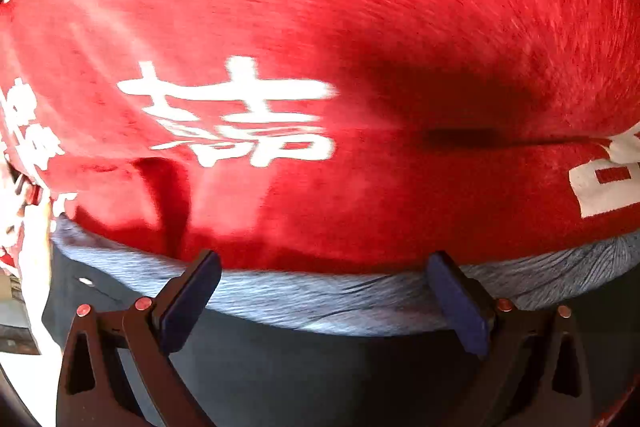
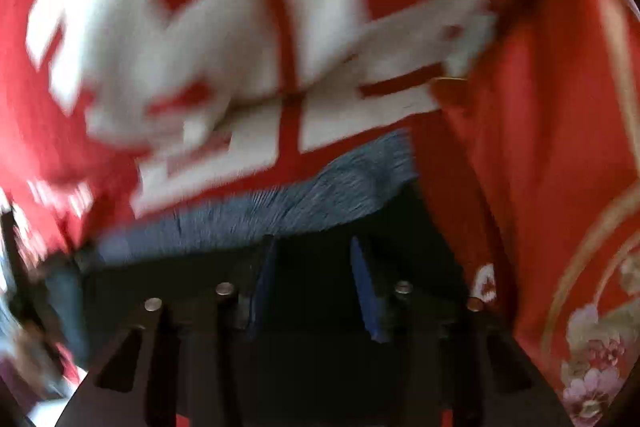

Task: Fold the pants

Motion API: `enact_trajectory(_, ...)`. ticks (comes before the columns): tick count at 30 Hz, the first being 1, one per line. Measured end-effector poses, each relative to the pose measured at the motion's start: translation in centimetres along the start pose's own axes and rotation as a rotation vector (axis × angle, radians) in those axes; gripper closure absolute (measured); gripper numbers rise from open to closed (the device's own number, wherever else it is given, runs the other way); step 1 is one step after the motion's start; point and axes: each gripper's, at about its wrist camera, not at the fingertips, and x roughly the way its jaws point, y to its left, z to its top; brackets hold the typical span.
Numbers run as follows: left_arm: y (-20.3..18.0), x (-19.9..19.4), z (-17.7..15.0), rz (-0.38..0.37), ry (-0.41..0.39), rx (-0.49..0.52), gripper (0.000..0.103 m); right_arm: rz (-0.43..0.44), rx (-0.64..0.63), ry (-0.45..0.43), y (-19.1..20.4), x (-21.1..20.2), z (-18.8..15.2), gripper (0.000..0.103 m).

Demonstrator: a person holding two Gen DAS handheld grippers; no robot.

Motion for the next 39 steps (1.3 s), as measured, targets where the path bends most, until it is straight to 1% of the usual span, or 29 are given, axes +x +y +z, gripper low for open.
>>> enact_trajectory(2, 2.0, -0.9, -0.9, 0.012, 0.012, -0.005, 0.0, 0.003, 0.052, -0.008, -0.9, -1.4, 0.0, 0.06)
enact_trajectory(4, 3.8, -1.8, -2.3, 0.029, 0.023, -0.01, 0.0, 0.064, 0.057, 0.001, -0.9, -2.3, -0.5, 0.06)
enact_trajectory(6, 5.7, -2.4, -3.8, 0.04, 0.043, -0.025, 0.0, 0.179, 0.068, 0.01, -0.2, -3.5, -1.9, 0.06)
enact_trajectory(7, 6.4, -2.6, -4.6, 0.04, 0.055, -0.034, 0.0, 0.219, 0.076, 0.017, 0.2, -3.6, -2.5, 0.06)
enact_trajectory(8, 7.3, -2.7, -5.5, 0.042, 0.071, -0.046, 0.0, 0.293, 0.09, 0.037, 0.9, -3.9, -3.6, 0.06)
enact_trajectory(10, 8.4, -2.7, -6.8, 0.047, 0.093, -0.06, 0.0, 0.419, 0.123, 0.095, 2.4, -3.4, -5.4, 0.06)
enact_trajectory(11, 9.1, -2.5, -7.5, 0.048, 0.1, -0.066, 0.0, 0.481, 0.137, 0.132, 3.6, -3.0, -6.8, 0.06)
enact_trajectory(14, 11.0, -2.1, -9.4, 0.042, 0.114, -0.073, 0.0, 0.614, 0.145, 0.218, 7.6, -1.4, -10.8, 0.06)
enact_trajectory(15, 11.6, -2.0, -9.7, 0.042, 0.114, -0.07, 0.0, 0.651, 0.139, 0.256, 9.7, -0.5, -12.6, 0.06)
enact_trajectory(17, 12.5, -1.9, -10.2, 0.042, 0.113, -0.068, 0.0, 0.679, 0.126, 0.302, 12.2, 0.5, -14.8, 0.06)
enact_trajectory(19, 14.4, -1.5, -10.4, 0.044, 0.103, -0.075, 0.0, 0.724, 0.128, 0.353, 15.8, 1.9, -17.4, 0.06)
enact_trajectory(20, 15.3, -1.3, -10.6, 0.05, 0.097, -0.078, 0.0, 0.736, 0.132, 0.367, 16.8, 2.5, -18.0, 0.06)
enact_trajectory(21, 16.7, -0.9, -10.6, 0.062, 0.089, -0.08, 0.0, 0.758, 0.134, 0.388, 18.7, 3.2, -19.2, 0.06)
enact_trajectory(22, 17.8, -0.4, -10.7, 0.072, 0.083, -0.08, 0.0, 0.775, 0.127, 0.398, 20.3, 3.9, -20.0, 0.06)
enact_trajectory(23, 19.1, 0.0, -10.7, 0.085, 0.075, -0.078, 0.0, 0.783, 0.117, 0.402, 22.5, 6.2, -20.6, 0.06)
enact_trajectory(24, 20.6, 0.5, -10.8, 0.101, 0.069, -0.076, 0.0, 0.79, 0.108, 0.403, 23.2, 6.7, -21.2, 0.06)
enact_trajectory(26, 23.4, 2.2, -11.3, 0.129, 0.092, -0.083, 0.0, 0.78, 0.099, 0.41, 24.9, 7.6, -22.7, 0.06)
enact_trajectory(27, 24.7, 3.0, -11.5, 0.104, 0.105, -0.099, 0.0, 0.774, 0.108, 0.416, 25.6, 8.3, -23.3, 0.06)
enact_trajectory(28, 25.8, 3.3, -11.8, 0.031, 0.104, -0.13, 0.0, 0.771, 0.115, 0.419, 25.5, 8.3, -23.2, 0.06)
enact_trajectory(29, 26.7, 3.6, -11.9, -0.022, 0.103, -0.155, 0.0, 0.767, 0.129, 0.414, 25.9, 8.7, -23.7, 0.06)
enact_trajectory(30, 27.0, 3.6, -11.9, -0.037, 0.097, -0.139, 0.0, 0.77, 0.135, 0.404, 26.1, 8.9, -23.9, 0.06)
enact_trajectory(32, 26.8, 3.7, -11.9, -0.036, 0.078, -0.085, 0.0, 0.787, 0.133, 0.355, 26.4, 8.5, -23.9, 0.06)
enact_trajectory(34, 26.9, 3.8, -12.0, -0.048, 0.062, -0.067, 0.0, 0.799, 0.127, 0.321, 26.7, 8.7, -23.8, 0.06)
enact_trajectory(39, 27.5, 3.9, -12.2, -0.076, 0.051, -0.052, 0.0, 0.783, 0.175, 0.316, 27.0, 10.0, -23.6, 0.06)
